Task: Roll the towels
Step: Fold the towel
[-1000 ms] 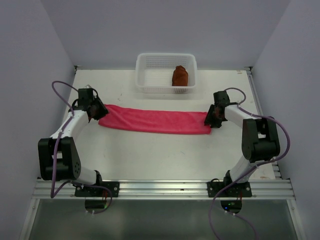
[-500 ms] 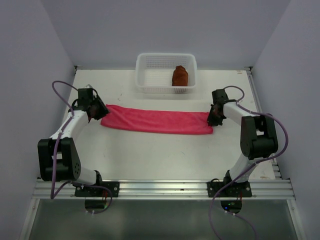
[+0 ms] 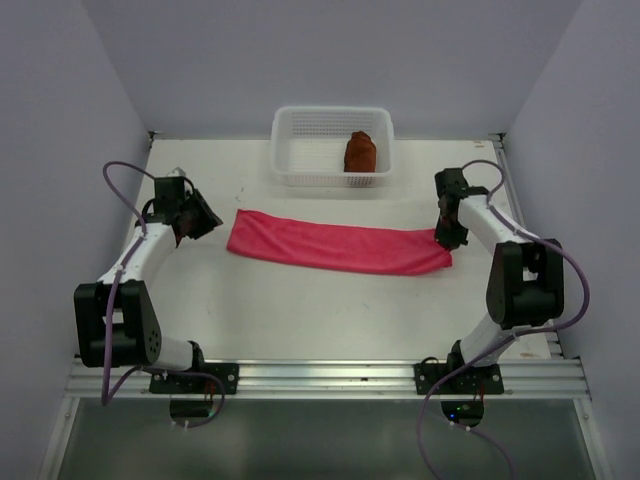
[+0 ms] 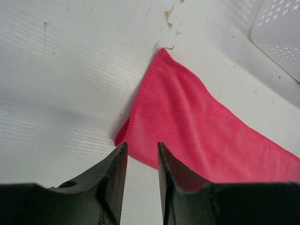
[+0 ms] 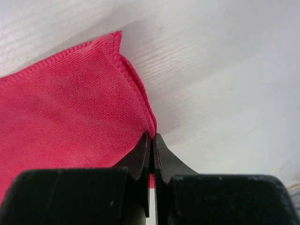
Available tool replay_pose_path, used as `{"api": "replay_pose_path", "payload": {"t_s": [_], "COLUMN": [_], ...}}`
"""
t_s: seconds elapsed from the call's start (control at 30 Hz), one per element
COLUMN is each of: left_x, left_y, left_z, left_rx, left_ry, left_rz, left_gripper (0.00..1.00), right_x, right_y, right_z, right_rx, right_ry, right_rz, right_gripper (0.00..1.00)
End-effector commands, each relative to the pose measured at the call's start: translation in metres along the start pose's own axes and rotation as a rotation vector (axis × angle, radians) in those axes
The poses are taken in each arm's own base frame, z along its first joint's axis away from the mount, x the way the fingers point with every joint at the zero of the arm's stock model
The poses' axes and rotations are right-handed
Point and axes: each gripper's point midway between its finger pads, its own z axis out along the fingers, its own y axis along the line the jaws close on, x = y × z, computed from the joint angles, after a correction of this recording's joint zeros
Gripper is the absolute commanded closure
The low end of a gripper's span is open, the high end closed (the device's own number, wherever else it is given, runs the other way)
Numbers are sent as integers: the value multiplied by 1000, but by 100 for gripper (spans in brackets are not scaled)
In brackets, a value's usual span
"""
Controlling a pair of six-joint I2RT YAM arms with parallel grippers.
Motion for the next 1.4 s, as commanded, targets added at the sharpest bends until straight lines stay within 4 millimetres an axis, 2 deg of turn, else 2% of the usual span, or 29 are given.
{"api": "replay_pose_path", "payload": {"t_s": [0.0,0.07,0.23,0.3,0.4,0.43,0.5,0.53,0.6,0.67,0.7,0.73,0.77,0.83,0.9,0.93,0.97,1.03,1.17,1.37], "left_x": [-7,-7,-2,0,1,1,1,2,1,2,2,2,2,4,4,5,5,5,7,10], "left_y": [-12,-14,-20,-23,-25,-25,-25,-26,-27,-28,-28,-29,-29,-31,-32,-33,-33,-34,-37,-40], "left_z": [-7,-7,-7,-7,-7,-6,-7,-7,-7,-8,-8,-9,-9,-9,-9,-9,-10,-11,-12,-12], "left_rx": [64,72,81,90,100,101,102,107,111,114,116,123,125,135,140,144,147,154,171,191], "left_ry": [-41,-41,-35,-30,-25,-22,-24,-21,-22,-18,-21,-20,-21,-16,-14,-12,-14,-13,-10,3], "left_rz": [24,25,46,52,53,52,53,54,56,54,53,54,54,55,55,54,54,55,57,52], "left_gripper": [64,64,63,64,63,63,63,63,63,63,63,63,63,62,62,62,62,62,61,61], "right_x": [-36,-49,-69,-79,-87,-87,-90,-88,-82,-76,-72,-64,-65,-55,-52,-43,-46,-40,-27,-6], "right_y": [-42,-53,-54,-49,-28,-13,3,23,45,72,84,97,110,138,159,177,187,214,254,297], "right_z": [-45,-64,-86,-96,-110,-116,-129,-142,-144,-155,-153,-158,-167,-167,-176,-173,-182,-189,-194,-194], "right_rx": [139,182,172,141,64,42,32,-17,-55,-117,-127,-145,-183,-210,-256,-264,-289,-336,-403,-472], "right_ry": [-122,-169,-225,-247,-275,-290,-308,-316,-293,-286,-269,-262,-268,-247,-238,-219,-231,-218,-181,-142], "right_rz": [0,15,43,56,32,-3,-43,-78,-104,-140,-154,-187,-192,-232,-243,-272,-270,-287,-313,-325], "right_gripper": [100,100,100,100,100,100,100,100,100,100,100,100,100,100,100,100,100,100,100,100]}}
